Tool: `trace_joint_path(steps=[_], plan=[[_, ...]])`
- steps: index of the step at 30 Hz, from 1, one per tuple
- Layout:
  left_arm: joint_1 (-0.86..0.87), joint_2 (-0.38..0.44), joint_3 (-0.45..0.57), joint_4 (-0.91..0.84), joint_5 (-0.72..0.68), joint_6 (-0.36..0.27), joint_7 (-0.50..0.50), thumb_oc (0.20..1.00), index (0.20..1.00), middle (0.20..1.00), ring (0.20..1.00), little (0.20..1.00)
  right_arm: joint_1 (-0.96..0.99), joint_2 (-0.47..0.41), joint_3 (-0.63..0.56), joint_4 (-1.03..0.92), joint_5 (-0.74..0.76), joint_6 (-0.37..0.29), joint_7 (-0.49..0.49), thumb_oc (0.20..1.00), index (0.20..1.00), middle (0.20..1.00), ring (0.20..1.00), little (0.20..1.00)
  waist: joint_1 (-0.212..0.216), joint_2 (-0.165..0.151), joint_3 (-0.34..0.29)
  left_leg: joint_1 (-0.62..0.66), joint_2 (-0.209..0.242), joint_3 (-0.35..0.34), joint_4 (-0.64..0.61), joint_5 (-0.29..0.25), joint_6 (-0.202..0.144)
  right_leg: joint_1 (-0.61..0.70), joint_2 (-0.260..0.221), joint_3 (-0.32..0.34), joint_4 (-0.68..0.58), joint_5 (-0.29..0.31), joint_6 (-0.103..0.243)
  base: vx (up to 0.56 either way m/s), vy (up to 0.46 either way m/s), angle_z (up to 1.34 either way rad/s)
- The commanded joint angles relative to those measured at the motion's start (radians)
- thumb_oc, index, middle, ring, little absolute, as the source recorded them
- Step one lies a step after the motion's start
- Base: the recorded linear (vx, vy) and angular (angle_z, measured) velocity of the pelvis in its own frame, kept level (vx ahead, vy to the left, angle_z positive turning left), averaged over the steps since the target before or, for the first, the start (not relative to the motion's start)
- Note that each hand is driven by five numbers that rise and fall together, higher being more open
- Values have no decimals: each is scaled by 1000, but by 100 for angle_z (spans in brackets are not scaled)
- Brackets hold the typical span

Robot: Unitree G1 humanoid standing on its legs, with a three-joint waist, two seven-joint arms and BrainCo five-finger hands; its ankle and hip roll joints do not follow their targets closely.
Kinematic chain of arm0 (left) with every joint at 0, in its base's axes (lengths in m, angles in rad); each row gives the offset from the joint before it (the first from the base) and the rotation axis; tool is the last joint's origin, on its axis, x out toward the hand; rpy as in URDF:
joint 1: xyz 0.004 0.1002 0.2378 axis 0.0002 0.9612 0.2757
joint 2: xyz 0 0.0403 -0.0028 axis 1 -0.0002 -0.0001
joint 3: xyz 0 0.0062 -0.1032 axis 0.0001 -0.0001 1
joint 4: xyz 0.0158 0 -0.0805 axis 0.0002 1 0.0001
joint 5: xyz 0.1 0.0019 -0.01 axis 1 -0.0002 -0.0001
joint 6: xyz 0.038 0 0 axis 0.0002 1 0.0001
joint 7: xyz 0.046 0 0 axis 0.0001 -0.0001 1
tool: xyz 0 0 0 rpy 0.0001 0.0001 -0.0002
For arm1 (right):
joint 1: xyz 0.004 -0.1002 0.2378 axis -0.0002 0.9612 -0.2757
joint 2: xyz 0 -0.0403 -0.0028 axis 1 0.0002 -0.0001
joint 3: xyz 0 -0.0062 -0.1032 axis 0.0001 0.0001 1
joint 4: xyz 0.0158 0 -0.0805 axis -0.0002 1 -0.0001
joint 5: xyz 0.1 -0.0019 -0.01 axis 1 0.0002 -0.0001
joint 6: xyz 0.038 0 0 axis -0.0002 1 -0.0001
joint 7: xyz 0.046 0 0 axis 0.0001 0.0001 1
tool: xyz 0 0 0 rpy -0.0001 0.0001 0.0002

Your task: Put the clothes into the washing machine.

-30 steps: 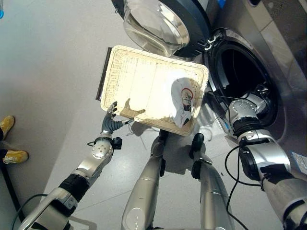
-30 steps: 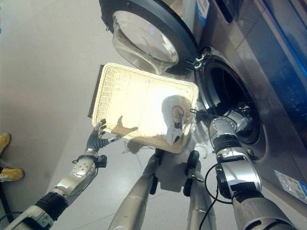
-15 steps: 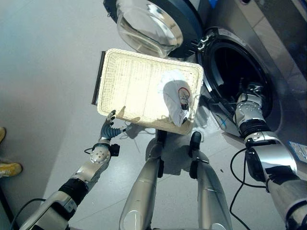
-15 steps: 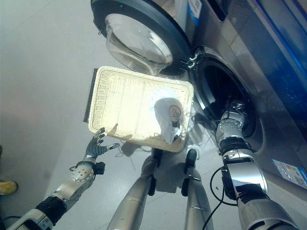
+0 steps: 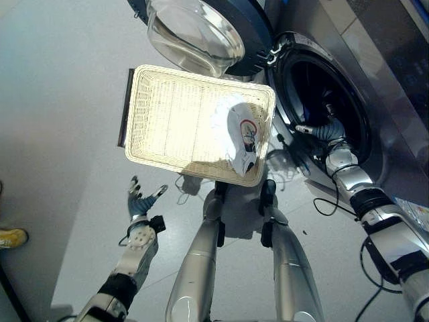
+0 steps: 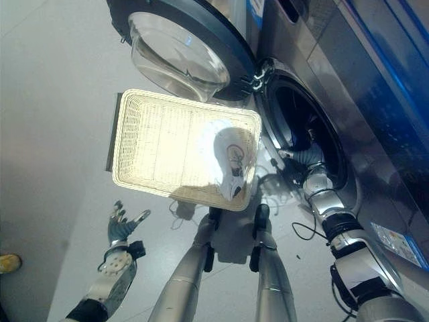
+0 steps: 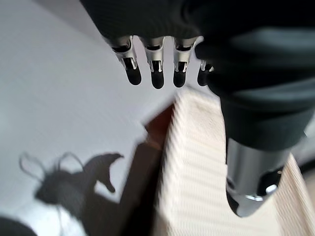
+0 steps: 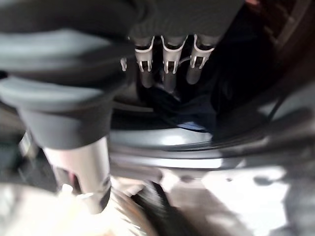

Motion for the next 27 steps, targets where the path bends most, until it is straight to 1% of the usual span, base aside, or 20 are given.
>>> trace_joint_path(steps=[1,2,4,5,6,7,8,11,12,14,15,18,20,21,22,23,24,25,26,27], plan=[[27,27,29,1,-21,-18,-5,1000,1000,1000,1000,1000,-27,-29,32,-102,-171,29,4,1000,1000,1000,1000,1000,35,-28,-23,-6,-63,71,56,-44,55,26,48,-62,-36,51,19,-32,16,11],[32,25,23,15,1,-10,-8,1000,1000,1000,1000,1000,-25,-26,54,-129,-224,31,17,1000,1000,1000,1000,1000,37,-31,-23,-7,-61,70,55,-44,54,26,47,-64,-34,49,20,-30,23,10],[32,23,9,32,31,5,-29,1000,1000,1000,1000,1000,-32,-20,89,-148,-273,35,40,1000,1000,1000,1000,1000,42,-34,-23,-8,-60,69,54,-43,53,26,47,-70,-31,46,22,-27,20,10],[34,24,5,37,31,4,-41,1000,1000,1000,1000,1000,-33,-19,100,-153,-288,37,39,1000,1000,1000,1000,1000,43,-35,-23,-9,-59,68,54,-43,53,25,46,-72,-29,45,22,-24,32,9],[34,21,-8,48,23,13,-72,1000,1000,1000,1000,1000,-36,-14,124,-148,-337,36,53,1000,1000,1000,1000,1000,47,-34,-23,-8,-57,67,50,-42,53,28,45,-76,-29,44,24,-13,27,5],[34,21,-8,48,23,13,-72,1000,1000,1000,1000,1000,-36,-14,124,-148,-337,36,53,1000,1000,1000,1000,1000,47,-34,-23,-8,-57,67,50,-42,53,28,45,-76,-29,44,24,-13,40,5],[31,19,-33,67,23,18,-105,1000,1000,1000,1000,1000,-54,2,154,-116,-374,32,49,1000,1000,1000,1000,1000,55,-32,-23,-7,-57,63,50,-43,54,30,44,-82,-28,40,25,-4,19,4],[24,17,-65,80,55,20,-127,1000,1000,1000,1000,1000,-83,22,177,-72,-404,34,44,1000,1000,1000,1000,1000,66,-29,-23,-9,-57,59,49,-43,54,33,40,-90,-25,40,27,0,12,12],[17,19,-93,82,68,21,-144,1000,1000,1000,1000,1000,-110,36,191,-31,-436,25,42,1000,1000,1000,1000,1000,75,-27,-23,-12,-58,54,49,-44,55,34,38,-95,-26,39,28,2,0,15],[15,22,-110,82,68,20,-158,1000,1000,1000,1000,1000,-133,42,206,-7,-455,28,44,1000,1000,1000,1000,1000,83,-25,-23,-15,-59,49,48,-42,55,34,35,-102,-26,40,31,4,-3,17],[8,23,-133,81,66,20,-178,1000,1000,1000,1000,1000,-170,56,226,31,-476,30,47,1000,1000,1000,1000,1000,95,-23,-23,-18,-61,41,47,-41,55,36,31,-109,-27,41,32,7,-8,16],[-4,28,-165,71,58,20,-198,1000,1000,1000,1000,1000,-231,73,261,73,-516,52,67,1000,1000,1000,1000,1000,114,-18,-23,-28,-64,26,48,-38,57,30,27,-122,-19,40,34,19,-12,16],[-4,29,-166,70,58,20,-199,1000,1000,1000,1000,1000,-234,74,262,75,-516,53,67,1000,1000,1000,1000,1000,115,-18,-23,-29,-64,25,48,-38,57,30,26,-123,-18,40,34,10,-9,13],[-6,32,-175,64,51,19,-205,1000,1000,1000,1000,1000,-253,80,272,88,-532,70,82,1000,1000,1000,1000,1000,122,-17,-23,-32,-65,19,48,-38,58,28,25,-127,-15,39,34,39,-23,22],[-11,39,-182,52,46,23,-221,1000,1000,1000,1000,1000,-281,92,291,128,-559,117,136,1000,1000,1000,1000,1000,136,-17,-23,-39,-67,6,50,-37,60,24,22,-136,-5,37,35,39,-23,27],[-11,39,-182,52,46,23,-221,1000,1000,1000,1000,1000,-281,92,291,128,-559,117,136,1000,1000,1000,1000,1000,136,-17,-23,-39,-67,6,50,-37,60,24,22,-136,-5,37,35,60,-33,22],[-14,40,-188,46,39,20,-228,1000,1000,1000,1000,1000,-300,106,312,178,-591,181,200,1000,1000,1000,1000,1000,151,-17,-23,-45,-68,-4,45,-33,62,21,21,-144,-1,36,34,34,-17,16],[-13,42,-188,43,39,19,-228,1000,1000,1000,1000,1000,-303,107,318,185,-591,189,206,1000,1000,1000,1000,1000,152,-17,-23,-47,-68,-6,44,-32,62,19,21,-147,-1,36,34,52,-29,19],[-15,47,-192,34,32,19,-232,1000,1000,1000,1000,1000,-313,116,331,221,-585,225,237,1000,1000,1000,1000,1000,162,-15,-23,-56,-70,-16,37,-26,63,13,20,-155,0,39,35,91,-36,17],[0,47,-197,32,32,20,-233,1000,1000,1000,1000,1000,-299,122,334,228,-584,227,237,1000,1000,1000,1000,1000,164,-16,-23,-24,-72,-18,34,-52,61,36,18,-142,11,12,45,105,-48,26]])
